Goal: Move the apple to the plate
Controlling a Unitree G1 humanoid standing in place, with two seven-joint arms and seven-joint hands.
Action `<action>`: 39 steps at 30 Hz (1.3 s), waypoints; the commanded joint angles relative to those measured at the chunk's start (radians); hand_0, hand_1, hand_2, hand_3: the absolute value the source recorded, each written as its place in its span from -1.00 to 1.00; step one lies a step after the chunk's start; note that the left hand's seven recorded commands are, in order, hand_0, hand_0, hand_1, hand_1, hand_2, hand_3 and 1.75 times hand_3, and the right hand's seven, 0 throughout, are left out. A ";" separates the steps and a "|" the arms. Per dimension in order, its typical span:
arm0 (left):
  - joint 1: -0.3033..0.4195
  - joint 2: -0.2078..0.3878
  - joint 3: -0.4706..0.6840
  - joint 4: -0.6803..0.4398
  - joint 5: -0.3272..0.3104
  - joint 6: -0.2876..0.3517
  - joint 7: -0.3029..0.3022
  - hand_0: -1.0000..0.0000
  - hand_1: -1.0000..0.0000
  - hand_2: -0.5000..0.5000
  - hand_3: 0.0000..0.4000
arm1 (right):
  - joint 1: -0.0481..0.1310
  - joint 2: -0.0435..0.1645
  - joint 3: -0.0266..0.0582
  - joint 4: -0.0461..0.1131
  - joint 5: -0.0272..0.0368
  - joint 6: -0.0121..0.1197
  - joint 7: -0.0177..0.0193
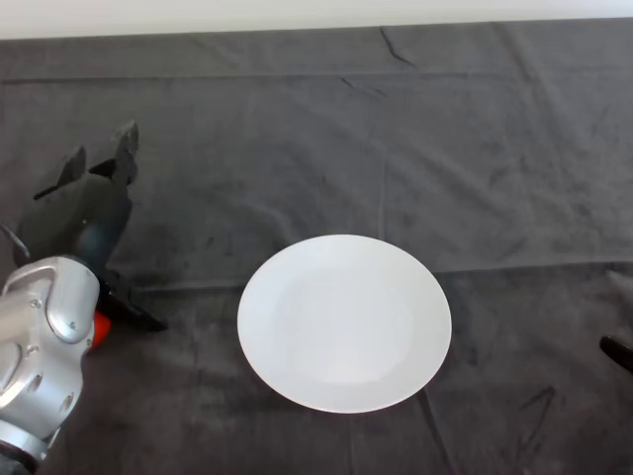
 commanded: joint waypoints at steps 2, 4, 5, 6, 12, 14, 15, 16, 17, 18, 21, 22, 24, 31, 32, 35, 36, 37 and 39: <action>0.068 0.059 -0.034 -0.064 0.054 0.021 -0.023 1.00 1.00 0.00 -1.00 | 0.029 0.032 -0.0053 0.040 0.0233 0.048 0.0033; 0.077 0.064 -0.040 -0.081 0.073 0.033 -0.029 1.00 1.00 0.00 -1.00 | 0.029 0.031 -0.0050 0.040 0.0236 0.048 0.0031; 0.082 0.067 -0.042 -0.089 0.081 0.037 -0.032 1.00 1.00 0.00 -1.00 | 0.029 0.031 -0.0049 0.040 0.0237 0.048 0.0030; 0.088 0.071 -0.043 -0.097 0.090 0.042 -0.036 1.00 1.00 0.00 -1.00 | 0.029 0.031 -0.0047 0.040 0.0238 0.048 0.0029; 0.104 0.122 -0.034 -0.120 0.123 0.046 -0.072 1.00 1.00 0.00 -1.00 | 0.029 0.031 -0.0037 0.040 0.0248 0.047 0.0022; 0.104 0.144 -0.024 -0.100 0.124 0.028 -0.074 1.00 1.00 0.00 -1.00 | 0.029 0.030 -0.0033 0.040 0.0252 0.047 0.0019; 0.104 0.153 -0.018 -0.087 0.124 0.019 -0.073 1.00 1.00 0.00 -1.00 | 0.029 0.030 -0.0031 0.040 0.0254 0.047 0.0018; 0.104 0.165 -0.010 -0.071 0.124 0.008 -0.072 1.00 1.00 0.00 -1.00 | 0.029 0.030 -0.0029 0.040 0.0256 0.047 0.0017; 0.103 0.171 -0.006 -0.059 0.125 0.002 -0.070 1.00 1.00 0.00 -1.00 | 0.029 0.030 -0.0027 0.040 0.0257 0.046 0.0015; 0.101 0.175 -0.002 -0.047 0.127 -0.001 -0.068 1.00 1.00 0.00 -1.00 | 0.029 0.030 -0.0026 0.040 0.0259 0.046 0.0014; 0.091 0.172 0.001 -0.006 0.137 -0.003 -0.056 1.00 1.00 0.00 -1.00 | 0.029 0.030 -0.0020 0.040 0.0264 0.046 0.0011; 0.088 0.166 0.001 0.009 0.142 0.000 -0.048 1.00 0.80 0.10 -0.80 | 0.029 0.029 -0.0018 0.041 0.0266 0.046 0.0009; 0.081 0.155 0.000 0.027 0.149 0.006 -0.041 -0.54 -1.00 0.23 1.00 | 0.029 0.029 -0.0015 0.041 0.0269 0.046 0.0007; 0.067 0.131 0.015 0.049 0.149 0.028 -0.040 -1.00 -1.00 0.00 1.00 | 0.029 0.029 -0.0005 0.041 0.0278 0.045 0.0000; 0.066 0.128 0.017 0.050 0.148 0.030 -0.040 -1.00 -1.00 0.00 1.00 | 0.029 0.029 -0.0004 0.041 0.0279 0.045 0.0000; 0.059 0.119 0.024 0.046 0.145 0.036 -0.046 -1.00 -1.00 0.00 1.00 | 0.029 0.028 -0.0002 0.041 0.0281 0.045 -0.0002; 0.055 0.118 0.027 0.044 0.143 0.037 -0.048 -1.00 -1.00 0.00 1.00 | 0.029 0.028 -0.0001 0.041 0.0281 0.045 -0.0002; 0.051 0.116 0.029 0.041 0.141 0.039 -0.051 -1.00 -1.00 0.00 1.00 | 0.029 0.028 -0.0001 0.041 0.0282 0.045 -0.0002; 0.039 0.111 0.035 0.029 0.139 0.045 -0.058 -1.00 -1.00 0.00 1.00 | 0.029 0.028 0.0000 0.041 0.0282 0.045 -0.0003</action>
